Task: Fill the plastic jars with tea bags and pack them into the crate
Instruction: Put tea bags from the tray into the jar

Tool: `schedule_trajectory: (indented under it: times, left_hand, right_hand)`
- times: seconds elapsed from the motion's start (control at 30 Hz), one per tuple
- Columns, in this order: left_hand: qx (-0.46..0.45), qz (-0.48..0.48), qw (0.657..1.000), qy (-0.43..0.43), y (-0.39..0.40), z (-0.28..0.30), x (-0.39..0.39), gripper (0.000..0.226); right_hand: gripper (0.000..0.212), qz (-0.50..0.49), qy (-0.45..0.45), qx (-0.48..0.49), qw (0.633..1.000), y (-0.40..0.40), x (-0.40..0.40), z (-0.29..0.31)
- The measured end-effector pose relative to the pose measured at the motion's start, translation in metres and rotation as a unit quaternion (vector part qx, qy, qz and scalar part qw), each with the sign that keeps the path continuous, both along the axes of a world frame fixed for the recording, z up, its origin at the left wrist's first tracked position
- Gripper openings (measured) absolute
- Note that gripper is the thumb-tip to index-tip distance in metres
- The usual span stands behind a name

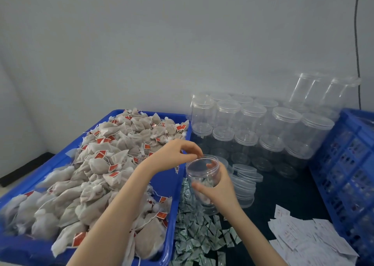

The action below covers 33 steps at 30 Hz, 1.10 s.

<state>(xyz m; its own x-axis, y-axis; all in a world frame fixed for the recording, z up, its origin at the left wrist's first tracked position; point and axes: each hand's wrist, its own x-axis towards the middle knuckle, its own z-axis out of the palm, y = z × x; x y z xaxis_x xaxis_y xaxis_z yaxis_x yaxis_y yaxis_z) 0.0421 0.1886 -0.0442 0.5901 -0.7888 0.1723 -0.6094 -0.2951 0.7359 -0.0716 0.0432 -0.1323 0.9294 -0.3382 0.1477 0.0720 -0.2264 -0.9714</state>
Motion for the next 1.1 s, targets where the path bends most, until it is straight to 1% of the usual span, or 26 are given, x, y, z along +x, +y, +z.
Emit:
schedule_trajectory:
  times: [0.07,0.1,0.13,0.17,0.2,0.23,0.27,0.3,0.33,0.37,0.43,0.53,0.6,0.63,0.7,0.77,0.8,0.83,0.9,0.93,1.0,1.1]
  left_hand:
    - [0.014,0.097,0.994,-0.046,0.005,-0.002,0.009,0.021]
    - [0.057,0.169,0.979,-0.098,0.009,-0.004,0.015,0.019]
    - [0.132,0.247,0.945,-0.168,0.014,-0.006,0.021,0.02]
    - [0.232,0.315,0.89,-0.233,0.02,-0.008,0.025,0.023]
    - [0.339,0.365,0.827,-0.261,0.027,-0.009,0.027,0.027]
    - [0.434,0.395,0.773,-0.243,0.034,-0.01,0.026,0.034]
    - [0.499,0.412,0.735,-0.204,0.041,-0.009,0.024,0.042]
    - [0.525,0.429,0.717,-0.159,0.047,-0.008,0.023,0.049]
    - [0.52,0.446,0.719,-0.119,0.052,-0.008,0.023,0.048]
    - [0.498,0.458,0.731,-0.088,0.056,-0.007,0.025,0.041]
    - [0.44,0.478,0.757,-0.071,0.06,-0.003,0.026,0.026]
    - [0.38,0.498,0.771,-0.117,0.059,0.006,0.019,0.016]
    - [0.319,0.502,0.784,-0.177,0.053,0.009,0.017,0.019]
    - [0.257,0.5,0.8,-0.21,0.05,0.009,0.017,0.023]
    - [0.07,0.467,0.846,-0.248,0.041,0.013,0.012,0.029]
    - [-0.103,0.405,0.879,-0.228,0.029,0.02,0.004,0.026]
    - [-0.158,0.37,0.893,-0.2,0.023,0.023,-0.001,0.025]
    - [-0.193,0.331,0.909,-0.166,0.018,0.026,-0.005,0.026]
    - [-0.237,0.24,0.937,-0.093,0.01,0.029,-0.014,0.029]
    - [-0.244,0.196,0.948,-0.064,0.007,0.03,-0.018,0.031]
    - [-0.236,0.135,0.962,-0.028,0.0,0.029,-0.022,0.032]
    - [-0.191,0.087,0.978,-0.004,-0.011,0.021,-0.028,0.032]
  right_hand:
    - [0.082,0.003,0.002,-0.022,1.0,0.0,-0.001,-0.002]
    - [0.079,0.006,0.003,-0.022,1.0,0.0,-0.002,-0.003]
    - [0.078,0.007,0.005,-0.02,1.0,0.0,-0.002,-0.004]
    - [0.078,0.009,0.007,-0.017,1.0,0.0,-0.002,-0.004]
    - [0.078,0.01,0.008,-0.017,1.0,0.001,-0.003,-0.004]
    - [0.079,0.012,0.008,-0.019,1.0,0.002,-0.003,-0.003]
    - [0.08,0.013,0.009,-0.021,1.0,0.003,-0.004,-0.003]
    - [0.08,0.013,0.009,-0.022,1.0,0.004,-0.004,-0.003]
    - [0.08,0.012,0.009,-0.022,1.0,0.005,-0.004,-0.002]
    - [0.08,0.01,0.008,-0.022,1.0,0.006,-0.004,-0.002]
    - [0.08,0.01,0.008,-0.021,1.0,0.007,-0.005,-0.002]
    - [0.081,0.014,0.011,-0.021,1.0,0.008,-0.006,-0.003]
    - [0.083,0.016,0.013,-0.019,1.0,0.009,-0.007,-0.002]
    - [0.083,0.017,0.015,-0.02,1.0,0.009,-0.007,-0.002]
    - [0.083,0.02,0.017,-0.022,0.999,0.009,-0.007,-0.002]
    - [0.082,0.022,0.017,-0.021,0.999,0.01,-0.007,-0.002]
    - [0.081,0.024,0.017,-0.019,0.999,0.01,-0.007,-0.002]
    - [0.081,0.026,0.017,-0.018,0.999,0.01,-0.008,-0.002]
    - [0.082,0.031,0.014,-0.016,0.999,0.011,-0.009,-0.002]
    - [0.084,0.031,0.012,-0.014,0.999,0.011,-0.009,-0.001]
    - [0.089,0.025,0.009,-0.009,1.0,0.012,-0.01,0.0]
    - [0.091,0.02,0.004,-0.004,1.0,0.013,-0.01,0.0]
